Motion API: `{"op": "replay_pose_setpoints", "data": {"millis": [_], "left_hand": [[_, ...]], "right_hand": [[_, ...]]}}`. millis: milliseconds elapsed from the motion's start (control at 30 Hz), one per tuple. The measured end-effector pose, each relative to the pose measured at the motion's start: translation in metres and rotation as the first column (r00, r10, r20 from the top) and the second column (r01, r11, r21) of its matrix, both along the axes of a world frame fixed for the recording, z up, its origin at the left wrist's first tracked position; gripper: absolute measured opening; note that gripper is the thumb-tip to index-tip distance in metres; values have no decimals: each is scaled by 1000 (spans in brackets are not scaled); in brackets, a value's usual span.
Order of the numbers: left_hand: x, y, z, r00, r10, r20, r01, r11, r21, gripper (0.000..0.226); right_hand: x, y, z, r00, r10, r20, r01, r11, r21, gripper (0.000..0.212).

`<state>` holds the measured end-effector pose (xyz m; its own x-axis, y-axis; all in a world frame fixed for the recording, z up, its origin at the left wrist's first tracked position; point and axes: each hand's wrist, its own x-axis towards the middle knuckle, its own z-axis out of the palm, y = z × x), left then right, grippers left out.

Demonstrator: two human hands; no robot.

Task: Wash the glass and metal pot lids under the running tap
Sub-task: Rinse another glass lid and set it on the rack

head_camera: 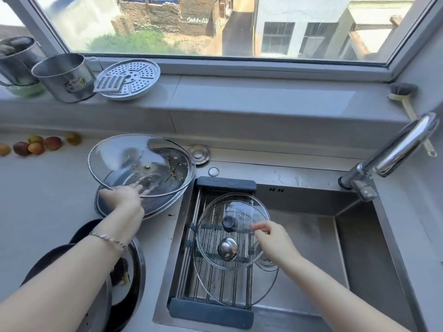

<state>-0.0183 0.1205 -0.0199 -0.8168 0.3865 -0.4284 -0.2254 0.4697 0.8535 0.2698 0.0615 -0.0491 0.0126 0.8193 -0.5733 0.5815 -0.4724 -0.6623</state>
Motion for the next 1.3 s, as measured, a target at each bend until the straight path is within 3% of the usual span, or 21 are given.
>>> {"op": "replay_pose_setpoints", "data": {"millis": [100,200,400,467,633,700,800,900,1000,1100,1167,1300], "left_hand": [[4,-17,-3,991,12,-131,-2,998,70,18],[29,-36,13,982,-143,-124,160,977,142,15],[111,-76,52,869,-488,83,469,865,180,17],[143,-86,56,812,-562,156,529,823,208,20],[208,-97,40,748,-584,316,543,812,214,22],[230,-97,31,728,-546,415,528,832,169,30],[251,-93,16,708,-455,541,481,871,103,61],[260,-93,12,710,-392,585,431,899,80,73],[271,-94,18,772,-376,513,403,913,63,66],[280,-91,29,833,-402,380,416,908,49,54],[281,-85,31,855,-392,340,395,917,65,59],[278,-72,36,885,-359,297,356,932,66,67]], "right_hand": [[5,4,12,996,-13,-93,19,998,67,23],[16,11,19,955,-149,-255,166,985,45,43],[69,8,36,640,-562,-524,514,820,-251,58],[95,-3,38,559,-632,-536,605,754,-257,52],[154,-32,30,525,-719,-455,751,643,-150,50],[172,-39,29,534,-711,-458,754,645,-123,51],[190,-44,32,558,-683,-471,752,656,-60,44],[200,-44,30,570,-676,-468,747,664,-49,43],[209,-38,20,588,-674,-448,705,698,-126,46],[218,-19,17,696,-633,-340,610,770,-188,47],[225,2,13,766,-590,-256,562,807,-181,47],[235,50,3,820,-562,-104,559,827,-63,50]]}}
